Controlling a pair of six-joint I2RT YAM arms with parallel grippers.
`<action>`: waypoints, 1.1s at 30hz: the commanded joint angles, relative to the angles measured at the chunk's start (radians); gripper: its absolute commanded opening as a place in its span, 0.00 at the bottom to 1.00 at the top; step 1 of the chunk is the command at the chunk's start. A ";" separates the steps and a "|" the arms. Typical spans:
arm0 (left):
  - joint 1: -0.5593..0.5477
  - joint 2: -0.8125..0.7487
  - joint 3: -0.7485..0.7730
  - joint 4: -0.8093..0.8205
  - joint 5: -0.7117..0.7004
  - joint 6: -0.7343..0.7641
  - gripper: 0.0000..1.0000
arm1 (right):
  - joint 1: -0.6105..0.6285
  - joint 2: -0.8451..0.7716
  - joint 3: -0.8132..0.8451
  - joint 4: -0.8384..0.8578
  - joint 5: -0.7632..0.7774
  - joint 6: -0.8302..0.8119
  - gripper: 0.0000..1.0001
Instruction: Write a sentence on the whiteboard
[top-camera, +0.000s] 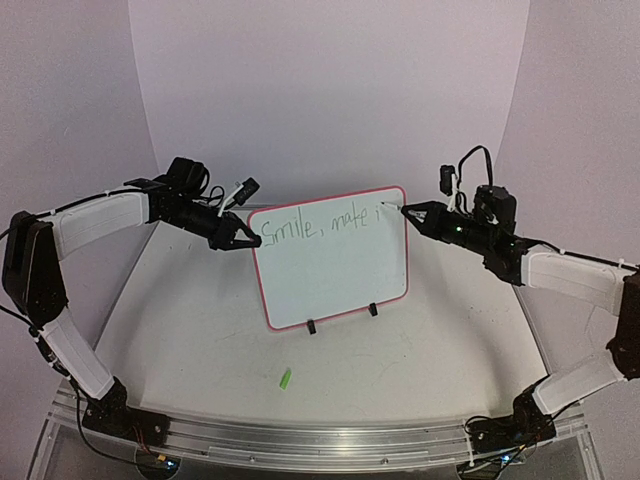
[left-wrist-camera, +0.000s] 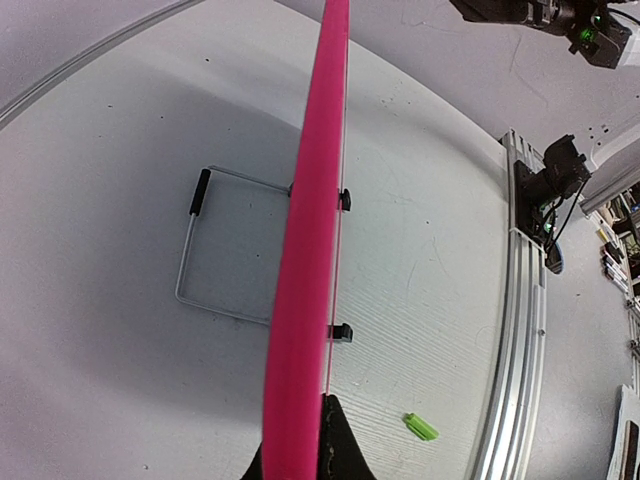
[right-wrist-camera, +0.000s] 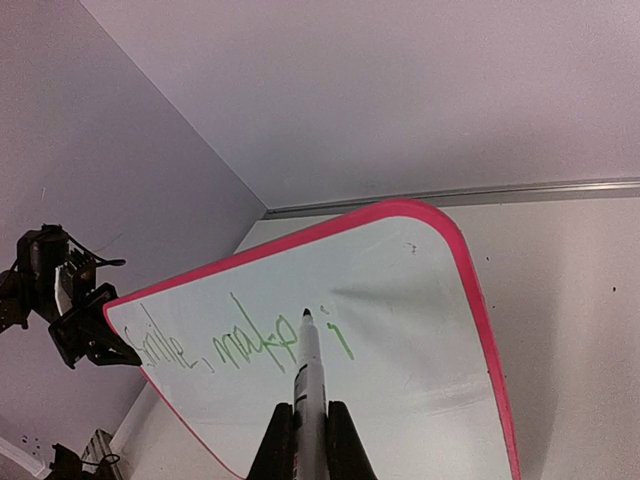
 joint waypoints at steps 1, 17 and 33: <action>0.001 0.016 0.012 -0.006 -0.139 0.082 0.00 | -0.002 0.011 -0.006 0.032 0.009 0.005 0.00; 0.001 0.014 0.012 -0.004 -0.139 0.083 0.00 | -0.002 0.061 0.017 0.031 0.034 0.003 0.00; 0.001 0.012 0.012 -0.003 -0.139 0.082 0.00 | -0.002 0.019 -0.012 0.027 0.125 0.022 0.00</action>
